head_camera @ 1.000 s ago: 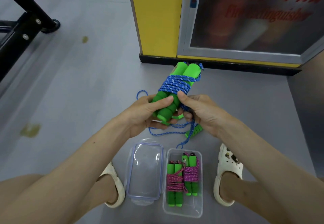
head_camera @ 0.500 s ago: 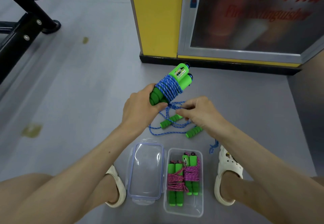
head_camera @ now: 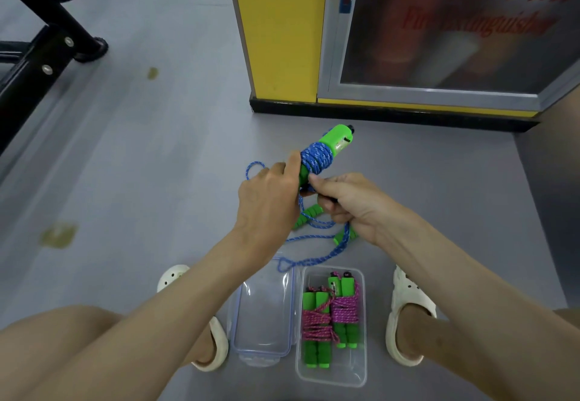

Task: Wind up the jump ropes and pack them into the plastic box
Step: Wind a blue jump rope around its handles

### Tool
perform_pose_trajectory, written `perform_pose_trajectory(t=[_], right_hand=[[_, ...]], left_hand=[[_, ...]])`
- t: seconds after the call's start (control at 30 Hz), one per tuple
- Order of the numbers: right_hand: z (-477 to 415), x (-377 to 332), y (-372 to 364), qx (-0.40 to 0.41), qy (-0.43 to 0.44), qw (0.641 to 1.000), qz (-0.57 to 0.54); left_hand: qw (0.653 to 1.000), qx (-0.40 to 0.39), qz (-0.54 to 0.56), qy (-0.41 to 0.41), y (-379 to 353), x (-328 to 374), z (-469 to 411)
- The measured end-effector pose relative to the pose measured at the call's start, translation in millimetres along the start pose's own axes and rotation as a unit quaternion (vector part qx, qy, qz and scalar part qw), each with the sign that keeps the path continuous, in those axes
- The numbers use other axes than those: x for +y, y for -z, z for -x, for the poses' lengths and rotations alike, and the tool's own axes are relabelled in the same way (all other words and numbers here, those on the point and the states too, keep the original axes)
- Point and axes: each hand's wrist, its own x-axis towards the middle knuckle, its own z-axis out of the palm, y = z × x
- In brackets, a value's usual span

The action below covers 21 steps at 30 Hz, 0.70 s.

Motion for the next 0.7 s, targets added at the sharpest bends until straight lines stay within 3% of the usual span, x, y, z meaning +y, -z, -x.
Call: perform_pose_trajectory(t=[0.2,0.37,0.47,0.53,0.63,0.7], right_hand=[[2,2,-2,0.033,-0.011,0.999,0.014],[-4,5,5,0.103,-0.018,0.994,-0.023],[-6,4,9,0.101,-0.012,0.995,-0.025],[-6,4,9,0.09,-0.01,0.996,-0.015],[-3,2,8,0.034,0.011,0.999,-0.012],[1,-1,7,-0.018,0.028,0.999,-0.008]], left_hand=[[0.997,0.027,0.057,-0.042,-8,3,9],[0.963,-0.122,0.237,-0.042,-16,5,16],[0.896,-0.181,0.404,0.022,-8,3,7],[0.842,-0.179,0.496,0.117,3,1,-3],[0.732,-0.208,0.588,0.274,13,-9,-12],[0.643,-0.279,0.628,0.339,16,-17,-13]])
